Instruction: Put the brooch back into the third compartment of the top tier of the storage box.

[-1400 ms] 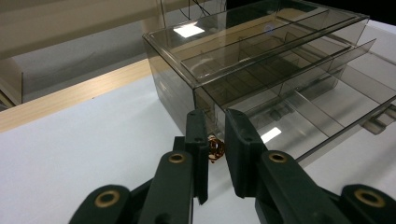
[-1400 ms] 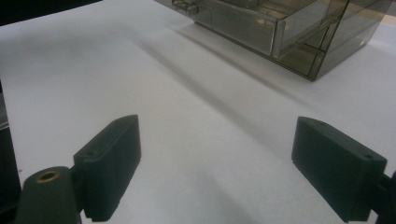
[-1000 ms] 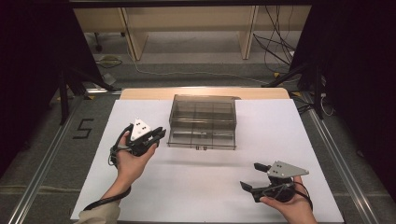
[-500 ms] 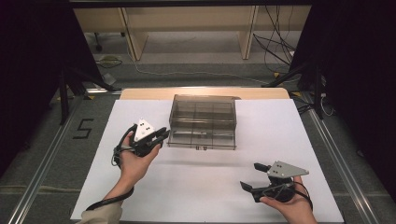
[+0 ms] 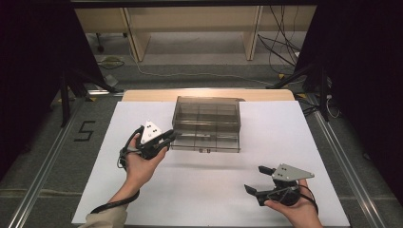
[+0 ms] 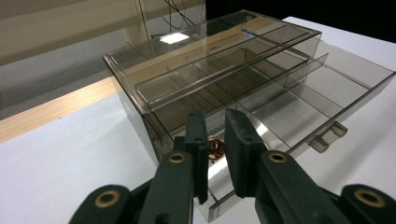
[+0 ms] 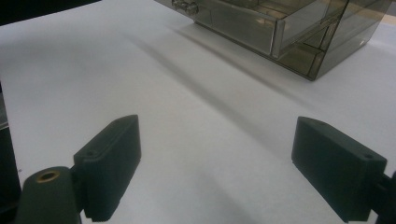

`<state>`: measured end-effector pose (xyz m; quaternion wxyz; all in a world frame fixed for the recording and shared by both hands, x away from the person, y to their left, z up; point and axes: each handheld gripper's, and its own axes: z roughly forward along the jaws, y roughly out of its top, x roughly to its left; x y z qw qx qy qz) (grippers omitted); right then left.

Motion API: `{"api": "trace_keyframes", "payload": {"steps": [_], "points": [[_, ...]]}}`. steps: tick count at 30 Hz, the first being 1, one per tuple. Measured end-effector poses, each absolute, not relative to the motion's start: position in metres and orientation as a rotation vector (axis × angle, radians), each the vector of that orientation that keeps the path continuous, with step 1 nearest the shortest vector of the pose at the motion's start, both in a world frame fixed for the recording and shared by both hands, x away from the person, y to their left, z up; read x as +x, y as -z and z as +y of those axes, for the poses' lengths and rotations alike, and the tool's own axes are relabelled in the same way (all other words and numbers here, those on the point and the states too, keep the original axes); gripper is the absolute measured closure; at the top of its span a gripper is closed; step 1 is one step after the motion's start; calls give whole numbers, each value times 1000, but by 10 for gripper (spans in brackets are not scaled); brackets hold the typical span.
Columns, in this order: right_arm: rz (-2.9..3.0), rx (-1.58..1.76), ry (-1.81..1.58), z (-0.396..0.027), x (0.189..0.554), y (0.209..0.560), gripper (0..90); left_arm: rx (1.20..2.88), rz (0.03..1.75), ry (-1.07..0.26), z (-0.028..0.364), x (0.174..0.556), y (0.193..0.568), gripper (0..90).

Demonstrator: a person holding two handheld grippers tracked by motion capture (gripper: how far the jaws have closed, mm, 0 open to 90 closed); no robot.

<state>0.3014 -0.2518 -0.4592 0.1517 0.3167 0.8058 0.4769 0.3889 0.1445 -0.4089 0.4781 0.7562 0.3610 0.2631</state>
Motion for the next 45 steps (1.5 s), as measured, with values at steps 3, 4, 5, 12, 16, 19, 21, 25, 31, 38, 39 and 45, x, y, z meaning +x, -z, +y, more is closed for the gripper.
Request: {"api": "trace_keyframes", "payload": {"steps": [3,4,5,12,16,19,21,25,31,38,39,45], "points": [[2313,907,-1368,-252,302,459,163,1850,871,-641,142,389,408,797],[2314,906,-1367,-252,302,459,163,1850,872,-640,142,388,408,797],[2314,906,-1367,-252,302,459,164,1848,870,-639,141,388,407,797],[2312,908,-1367,-252,302,459,163,1851,859,-633,136,388,407,797],[2313,908,-1367,-252,301,459,163,1853,851,-632,134,387,406,797],[2314,907,-1365,-252,302,459,164,1848,847,-631,131,387,406,797],[2314,907,-1365,-252,302,459,164,1851,841,-632,130,387,406,797],[2312,909,-1367,-251,302,460,163,1846,837,-634,127,387,405,797],[2312,910,-1366,-251,302,460,163,1841,826,-632,123,387,404,797],[2312,910,-1367,-251,302,460,164,1847,810,-627,117,387,404,797],[2312,910,-1367,-251,302,460,163,1845,811,-626,116,387,404,797],[2312,911,-1367,-251,302,460,163,1854,798,-619,110,387,404,797]]}}
